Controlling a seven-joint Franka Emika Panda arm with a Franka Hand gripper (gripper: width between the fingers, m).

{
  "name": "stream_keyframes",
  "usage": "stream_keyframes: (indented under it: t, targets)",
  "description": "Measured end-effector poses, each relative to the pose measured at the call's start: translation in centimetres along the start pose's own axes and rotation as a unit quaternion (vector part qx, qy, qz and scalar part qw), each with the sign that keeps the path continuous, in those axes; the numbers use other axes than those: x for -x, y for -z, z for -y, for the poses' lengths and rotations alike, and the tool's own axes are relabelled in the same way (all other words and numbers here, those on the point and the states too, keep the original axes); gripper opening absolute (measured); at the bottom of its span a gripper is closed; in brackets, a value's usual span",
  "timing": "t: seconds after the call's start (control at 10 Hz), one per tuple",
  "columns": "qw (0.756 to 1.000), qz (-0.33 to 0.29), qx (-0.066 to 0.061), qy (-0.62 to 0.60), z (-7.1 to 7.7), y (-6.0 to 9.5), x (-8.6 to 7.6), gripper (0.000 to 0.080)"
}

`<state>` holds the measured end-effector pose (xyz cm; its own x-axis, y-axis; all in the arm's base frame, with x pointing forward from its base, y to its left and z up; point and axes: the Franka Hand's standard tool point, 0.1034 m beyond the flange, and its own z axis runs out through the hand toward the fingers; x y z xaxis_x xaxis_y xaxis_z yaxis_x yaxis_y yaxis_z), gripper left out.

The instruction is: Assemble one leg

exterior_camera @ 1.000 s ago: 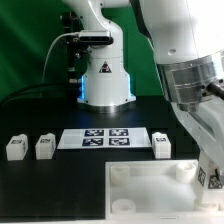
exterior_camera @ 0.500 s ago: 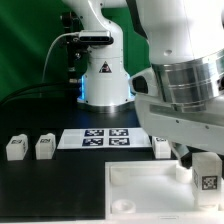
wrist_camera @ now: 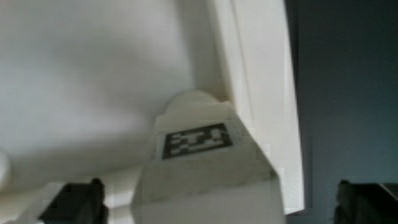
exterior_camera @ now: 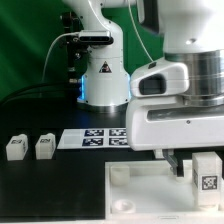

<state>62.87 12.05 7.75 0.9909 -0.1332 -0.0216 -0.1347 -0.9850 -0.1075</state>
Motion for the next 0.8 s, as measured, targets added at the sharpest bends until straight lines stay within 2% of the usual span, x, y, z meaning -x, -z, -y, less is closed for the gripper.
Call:
stream_keyframes:
  t: [0.2, 0.3, 0.4, 0.6, 0.8]
  targets:
    - [1.000, -0.001, 0.000, 0.004, 0.42, 0.07, -0.04, 0.0371]
    - [1.000, -0.001, 0.001, 0.000, 0.38, 0.05, -0.05, 0.0371]
    - [0.999, -0.001, 0.002, -0.054, 0.06, 0.02, -0.10, 0.0308]
    - [0.990, -0.001, 0.002, -0.139, -0.09, -0.02, -0.13, 0.0306]
    - [0.955, 0.004, -0.007, -0.297, -0.07, -0.16, -0.05, 0.0302]
